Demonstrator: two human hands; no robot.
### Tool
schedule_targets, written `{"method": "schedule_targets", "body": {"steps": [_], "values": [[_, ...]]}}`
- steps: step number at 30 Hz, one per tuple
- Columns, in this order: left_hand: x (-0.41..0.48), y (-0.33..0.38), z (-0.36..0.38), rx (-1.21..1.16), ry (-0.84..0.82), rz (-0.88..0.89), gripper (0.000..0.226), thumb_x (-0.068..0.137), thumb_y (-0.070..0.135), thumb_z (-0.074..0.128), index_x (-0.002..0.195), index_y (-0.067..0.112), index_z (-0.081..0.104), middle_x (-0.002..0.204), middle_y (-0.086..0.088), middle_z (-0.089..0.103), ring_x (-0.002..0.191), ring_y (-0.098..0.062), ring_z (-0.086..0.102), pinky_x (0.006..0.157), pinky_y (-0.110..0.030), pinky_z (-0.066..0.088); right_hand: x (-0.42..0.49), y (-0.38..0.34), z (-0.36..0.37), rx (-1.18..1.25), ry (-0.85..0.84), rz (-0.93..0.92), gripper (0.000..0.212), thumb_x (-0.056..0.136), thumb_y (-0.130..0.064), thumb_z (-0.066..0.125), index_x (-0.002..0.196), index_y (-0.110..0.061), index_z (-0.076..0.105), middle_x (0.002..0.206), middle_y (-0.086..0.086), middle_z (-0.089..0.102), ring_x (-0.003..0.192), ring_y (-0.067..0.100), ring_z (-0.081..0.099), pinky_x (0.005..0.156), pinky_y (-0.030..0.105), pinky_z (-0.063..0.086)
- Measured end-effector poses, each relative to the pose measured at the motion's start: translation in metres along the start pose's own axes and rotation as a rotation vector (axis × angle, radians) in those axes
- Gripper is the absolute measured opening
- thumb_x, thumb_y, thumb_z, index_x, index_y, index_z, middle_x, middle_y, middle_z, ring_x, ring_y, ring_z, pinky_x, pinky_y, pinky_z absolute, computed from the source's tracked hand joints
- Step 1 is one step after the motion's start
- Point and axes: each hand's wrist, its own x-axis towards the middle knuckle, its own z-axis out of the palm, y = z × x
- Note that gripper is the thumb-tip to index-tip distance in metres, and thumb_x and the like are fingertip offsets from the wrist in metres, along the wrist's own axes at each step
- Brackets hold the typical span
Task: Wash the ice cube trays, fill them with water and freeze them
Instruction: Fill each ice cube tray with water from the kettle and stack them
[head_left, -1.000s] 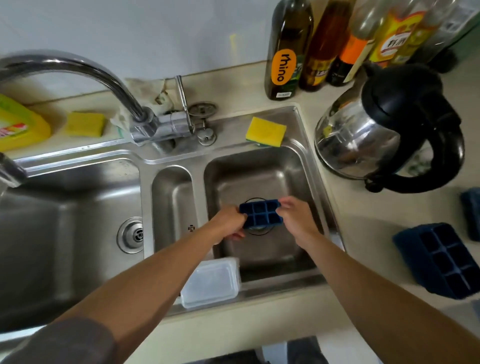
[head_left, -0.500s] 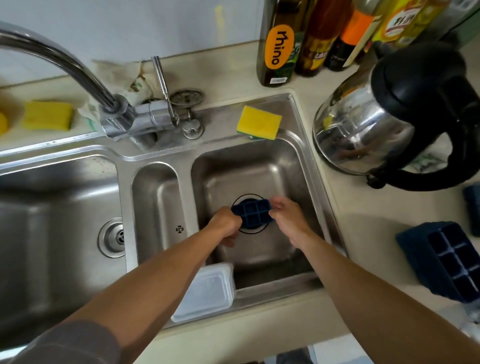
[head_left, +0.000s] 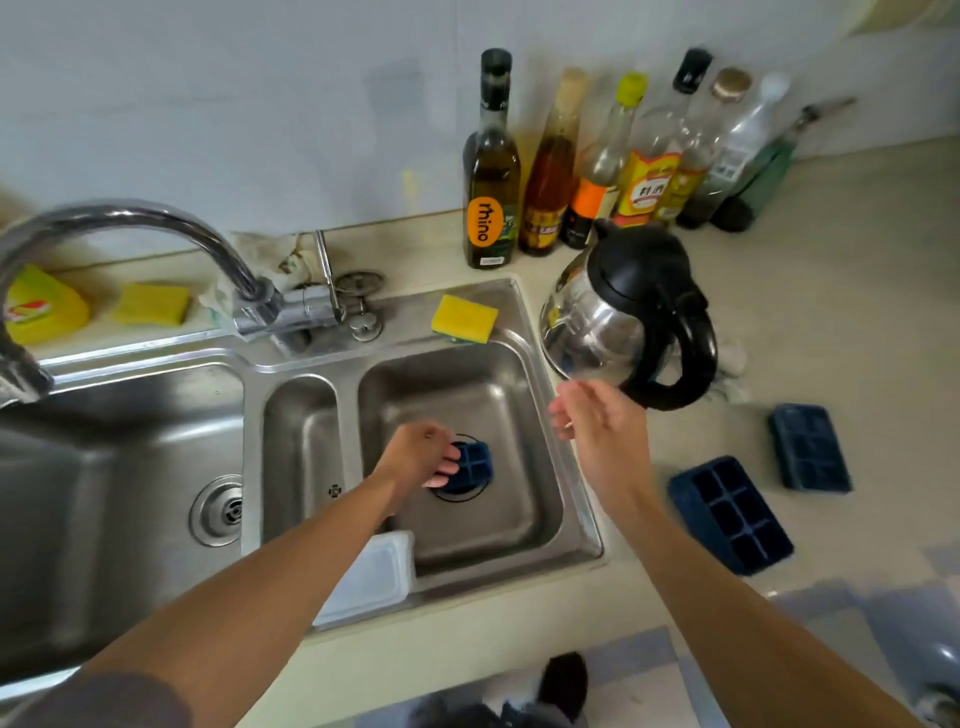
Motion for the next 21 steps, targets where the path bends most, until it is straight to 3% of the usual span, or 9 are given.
{"method": "schedule_targets", "body": {"steps": [4, 8, 12, 15, 17, 21], "values": [[-0.029, 0.024, 0.021, -0.042, 0.019, 0.083, 0.016, 0.104, 0.018, 0.049, 0.098, 0.01, 0.061, 0.083, -0.007, 0.066, 0.067, -0.017, 0.062, 0.064, -0.028, 0.054, -0.003, -0.042, -0.049, 0.031, 0.249, -0.24, 0.028, 0.095, -0.043, 0.057, 0.079, -0.023, 0.068, 0.069, -0.001, 0.066, 0.062, 0.007, 0.058, 0.06, 0.02, 0.049], [-0.05, 0.04, 0.037, -0.04, -0.008, 0.136, 0.015, 0.105, 0.016, 0.048, 0.097, 0.01, 0.059, 0.081, -0.009, 0.063, 0.067, -0.019, 0.061, 0.066, -0.029, 0.051, 0.02, -0.059, -0.088, 0.027, 0.464, -0.302, 0.026, 0.099, -0.042, 0.057, 0.093, -0.018, 0.064, 0.078, -0.009, 0.061, 0.07, 0.001, 0.055, 0.062, 0.016, 0.046], [-0.068, 0.051, 0.044, 0.004, -0.008, 0.184, 0.014, 0.105, 0.013, 0.048, 0.105, 0.005, 0.06, 0.088, -0.014, 0.064, 0.067, -0.019, 0.061, 0.065, -0.029, 0.049, 0.048, -0.048, -0.102, -0.059, 0.391, -0.137, 0.03, 0.098, -0.051, 0.058, 0.094, -0.021, 0.061, 0.087, -0.005, 0.061, 0.078, 0.005, 0.057, 0.067, 0.019, 0.043], [-0.078, 0.055, 0.043, 0.026, -0.026, 0.189, 0.02, 0.106, 0.014, 0.048, 0.114, 0.0, 0.06, 0.096, -0.017, 0.065, 0.072, -0.021, 0.062, 0.067, -0.03, 0.05, 0.061, -0.031, -0.1, -0.089, 0.284, -0.045, 0.051, 0.099, -0.055, 0.054, 0.08, -0.009, 0.061, 0.075, 0.002, 0.062, 0.07, 0.014, 0.058, 0.064, 0.028, 0.045], [-0.082, 0.055, 0.039, 0.048, -0.027, 0.186, 0.023, 0.106, 0.013, 0.046, 0.117, -0.002, 0.06, 0.098, -0.016, 0.066, 0.076, -0.023, 0.063, 0.068, -0.031, 0.051, 0.064, -0.023, -0.094, -0.07, 0.204, -0.015, 0.054, 0.1, -0.055, 0.053, 0.077, -0.006, 0.062, 0.071, 0.007, 0.064, 0.068, 0.02, 0.061, 0.07, 0.039, 0.052], [-0.085, 0.05, 0.032, 0.065, -0.011, 0.173, 0.026, 0.106, 0.011, 0.045, 0.12, -0.005, 0.06, 0.099, -0.018, 0.067, 0.075, -0.023, 0.062, 0.064, -0.029, 0.05, 0.064, -0.017, -0.087, 0.061, 0.165, 0.007, 0.054, 0.099, -0.054, 0.055, 0.067, -0.012, 0.062, 0.058, 0.004, 0.06, 0.056, 0.019, 0.058, 0.07, 0.04, 0.053]]}}
